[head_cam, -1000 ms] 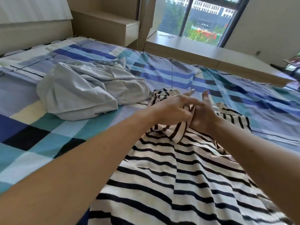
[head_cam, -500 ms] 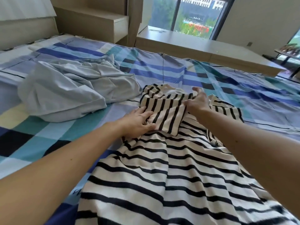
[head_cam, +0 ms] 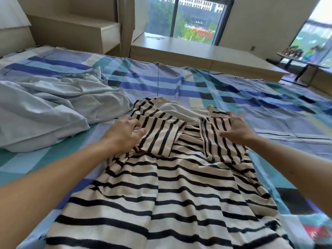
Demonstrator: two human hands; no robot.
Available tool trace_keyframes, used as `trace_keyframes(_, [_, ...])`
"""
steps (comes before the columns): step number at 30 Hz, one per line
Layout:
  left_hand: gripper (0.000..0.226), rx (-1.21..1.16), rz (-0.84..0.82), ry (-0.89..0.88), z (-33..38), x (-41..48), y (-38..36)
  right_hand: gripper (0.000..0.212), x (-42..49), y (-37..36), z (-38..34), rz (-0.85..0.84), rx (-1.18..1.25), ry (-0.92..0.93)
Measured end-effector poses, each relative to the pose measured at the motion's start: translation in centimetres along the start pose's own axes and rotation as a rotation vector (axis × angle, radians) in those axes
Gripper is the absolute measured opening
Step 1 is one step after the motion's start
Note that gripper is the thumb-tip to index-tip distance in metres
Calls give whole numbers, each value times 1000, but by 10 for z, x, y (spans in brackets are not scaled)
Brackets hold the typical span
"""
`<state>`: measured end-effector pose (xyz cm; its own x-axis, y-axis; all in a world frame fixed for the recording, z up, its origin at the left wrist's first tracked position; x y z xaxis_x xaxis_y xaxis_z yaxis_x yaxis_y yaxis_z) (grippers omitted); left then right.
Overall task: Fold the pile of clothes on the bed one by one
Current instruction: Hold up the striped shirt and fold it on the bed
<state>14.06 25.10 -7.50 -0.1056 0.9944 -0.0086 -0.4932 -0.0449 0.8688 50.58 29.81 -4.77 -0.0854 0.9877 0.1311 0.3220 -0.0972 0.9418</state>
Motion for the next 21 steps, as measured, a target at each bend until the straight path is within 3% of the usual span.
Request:
trace_keyframes(3, [59, 162, 70, -39, 29, 47, 6, 116, 35, -3, 13, -79, -37, 36])
trace_keyframes(8, [110, 444, -67, 31, 48, 126, -18, 134, 72, -30, 26, -296, -78, 56])
trace_keyframes(12, [114, 463, -228, 34, 51, 153, -37, 137, 88, -42, 35, -421, 57, 58])
trace_keyframes(13, [104, 468, -257, 34, 52, 156, -38, 128, 91, -41, 34, -436, 20, 81])
trace_keyframes(16, [56, 530, -390, 39, 59, 155, -38, 61, 92, -48, 21, -591, -75, 155])
trace_keyframes(18, [63, 413, -570, 113, 61, 145, -32, 38, 94, -49, 14, -687, -96, 164])
trace_keyframes(20, [89, 230, -801, 220, 67, 128, -23, 32, 105, -38, 9, -703, -150, 134])
trace_keyframes(21, [103, 247, -892, 239, 71, 119, -21, 30, 113, -28, 6, -685, -174, 120])
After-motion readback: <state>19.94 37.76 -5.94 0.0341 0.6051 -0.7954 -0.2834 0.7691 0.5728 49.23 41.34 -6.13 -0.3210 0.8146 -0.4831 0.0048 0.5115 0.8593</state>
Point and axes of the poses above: each hand's wrist, its own x-axis towards the middle knuckle, its own y-axis out of the back of the hand, z = x × y, the point moved 9 cm from there along x, towards the middle knuckle, and after that the axes turned 13 degrees about y, right-handed, at the moved point
